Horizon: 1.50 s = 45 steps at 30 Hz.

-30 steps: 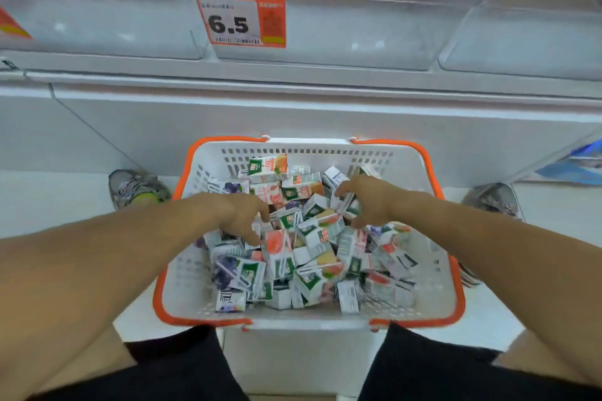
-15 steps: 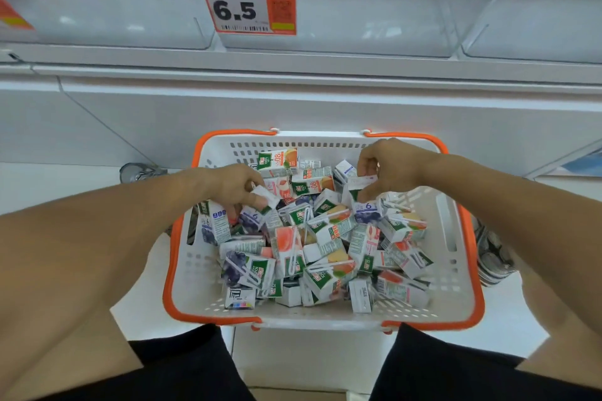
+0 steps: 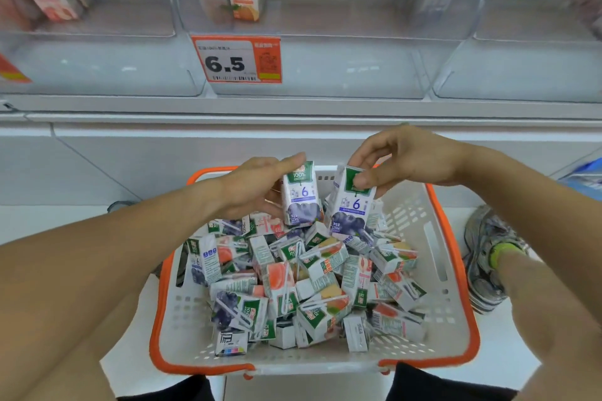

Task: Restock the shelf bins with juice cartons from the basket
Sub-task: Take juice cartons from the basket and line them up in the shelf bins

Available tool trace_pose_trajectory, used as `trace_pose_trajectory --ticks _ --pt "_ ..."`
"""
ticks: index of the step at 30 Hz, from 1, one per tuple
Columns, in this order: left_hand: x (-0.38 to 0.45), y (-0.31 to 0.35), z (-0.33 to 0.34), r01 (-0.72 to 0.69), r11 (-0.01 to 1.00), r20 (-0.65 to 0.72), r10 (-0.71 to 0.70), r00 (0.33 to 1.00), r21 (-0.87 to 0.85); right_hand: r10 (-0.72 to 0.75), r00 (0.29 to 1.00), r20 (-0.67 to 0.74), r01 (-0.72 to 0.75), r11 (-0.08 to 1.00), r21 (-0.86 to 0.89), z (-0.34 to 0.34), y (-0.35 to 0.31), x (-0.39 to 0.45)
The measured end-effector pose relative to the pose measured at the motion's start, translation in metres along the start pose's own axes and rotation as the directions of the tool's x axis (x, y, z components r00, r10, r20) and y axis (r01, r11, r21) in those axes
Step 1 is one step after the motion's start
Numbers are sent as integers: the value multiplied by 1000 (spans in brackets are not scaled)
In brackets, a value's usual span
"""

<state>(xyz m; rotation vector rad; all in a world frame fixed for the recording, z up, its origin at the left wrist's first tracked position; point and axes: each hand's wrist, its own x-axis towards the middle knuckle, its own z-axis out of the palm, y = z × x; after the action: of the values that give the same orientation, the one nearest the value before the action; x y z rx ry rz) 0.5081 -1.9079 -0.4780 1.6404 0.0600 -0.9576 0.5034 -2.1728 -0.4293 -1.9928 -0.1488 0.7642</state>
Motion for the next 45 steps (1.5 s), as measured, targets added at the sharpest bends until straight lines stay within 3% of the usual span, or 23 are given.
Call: trace_pose_trajectory --ticks 5,11,16,20,24,27,34,39,45 --pt "-3 13 14 -43 998 90 40 995 37 -77 997 -18 78 982 173 -1 -7 -16" --pt "-12 17 15 -61 998 198 57 979 11 -128 991 48 118 976 184 -1 -14 -28" --pt "-19 25 19 -82 995 308 94 947 -52 -111 994 -6 110 971 212 3 -21 -24" --pt "-20 25 28 -146 989 285 148 947 -28 -100 992 -81 116 969 219 10 -28 -21" --pt "-20 28 30 -134 991 175 128 976 20 -114 981 -157 139 978 158 16 -29 -19" --pt "-17 25 27 -99 994 115 94 989 36 -126 985 -120 135 988 71 13 -27 -20" --pt "-15 23 28 -61 993 204 40 978 97 -51 998 -34 52 998 20 12 -17 -19" --pt "-16 34 34 -85 984 217 50 975 157 15 988 156 -50 974 219 11 -10 -19" --pt "-17 51 42 -104 960 158 64 985 260 -33 981 193 -22 960 280 3 -7 -18"
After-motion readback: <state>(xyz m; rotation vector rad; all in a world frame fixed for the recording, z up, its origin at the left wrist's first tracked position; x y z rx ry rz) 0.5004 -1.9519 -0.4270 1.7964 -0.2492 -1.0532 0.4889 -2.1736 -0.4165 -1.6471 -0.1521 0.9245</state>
